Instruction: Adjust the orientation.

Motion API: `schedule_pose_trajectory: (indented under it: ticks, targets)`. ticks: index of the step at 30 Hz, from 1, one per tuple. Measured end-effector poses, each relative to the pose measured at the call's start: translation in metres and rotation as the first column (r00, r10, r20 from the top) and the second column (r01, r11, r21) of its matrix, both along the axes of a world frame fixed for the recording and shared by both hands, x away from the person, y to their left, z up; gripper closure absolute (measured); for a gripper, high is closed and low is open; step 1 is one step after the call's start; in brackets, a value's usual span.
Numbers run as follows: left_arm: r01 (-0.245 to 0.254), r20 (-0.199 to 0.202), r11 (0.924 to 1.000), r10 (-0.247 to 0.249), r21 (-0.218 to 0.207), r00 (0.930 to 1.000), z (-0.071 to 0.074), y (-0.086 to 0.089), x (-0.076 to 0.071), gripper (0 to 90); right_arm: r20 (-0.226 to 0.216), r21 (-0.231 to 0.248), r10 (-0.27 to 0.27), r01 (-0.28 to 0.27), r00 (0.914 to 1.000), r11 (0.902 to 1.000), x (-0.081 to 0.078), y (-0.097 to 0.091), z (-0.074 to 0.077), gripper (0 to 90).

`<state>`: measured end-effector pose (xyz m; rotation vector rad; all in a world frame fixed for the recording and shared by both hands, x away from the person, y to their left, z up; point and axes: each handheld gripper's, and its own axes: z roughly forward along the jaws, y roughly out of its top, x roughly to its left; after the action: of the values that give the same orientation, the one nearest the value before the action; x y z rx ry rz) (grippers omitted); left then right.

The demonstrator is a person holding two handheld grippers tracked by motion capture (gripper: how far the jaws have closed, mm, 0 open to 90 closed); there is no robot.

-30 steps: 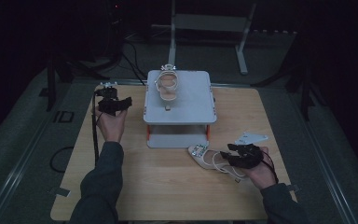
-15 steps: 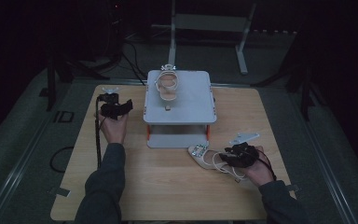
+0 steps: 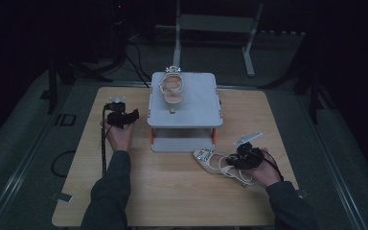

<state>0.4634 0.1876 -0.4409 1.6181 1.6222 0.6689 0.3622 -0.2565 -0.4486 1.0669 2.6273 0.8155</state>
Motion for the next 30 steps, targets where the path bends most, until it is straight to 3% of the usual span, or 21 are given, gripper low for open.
schedule_pose_trajectory:
  ticks: [5,15,22,30]
  targets:
    - [0.001,-0.025,0.9999,0.0,0.012,0.9997,-0.011,-0.003,-0.002,43.1,-0.011,-0.009,0.009,-0.009,0.9999,0.9999,0.001,0.001,0.001,76.7]
    - [0.006,-0.055,0.9998,-0.005,0.017,0.9985,-0.032,-0.007,-0.005,42.9,-0.024,-0.04,0.021,-0.022,0.9995,0.999,0.003,0.003,0.003,77.9]
    - [-0.002,-0.075,1.0,0.001,-0.007,0.9972,-0.044,-0.004,-0.006,42.6,-0.025,-0.043,-0.006,0.005,0.9997,0.9991,0.003,0.004,0.004,81.0]
    - [-0.005,-0.107,0.9999,0.004,-0.013,0.9943,-0.056,-0.003,-0.007,42.0,-0.05,0.043,-0.043,0.045,0.9978,0.9981,0.002,-0.005,0.002,82.4]
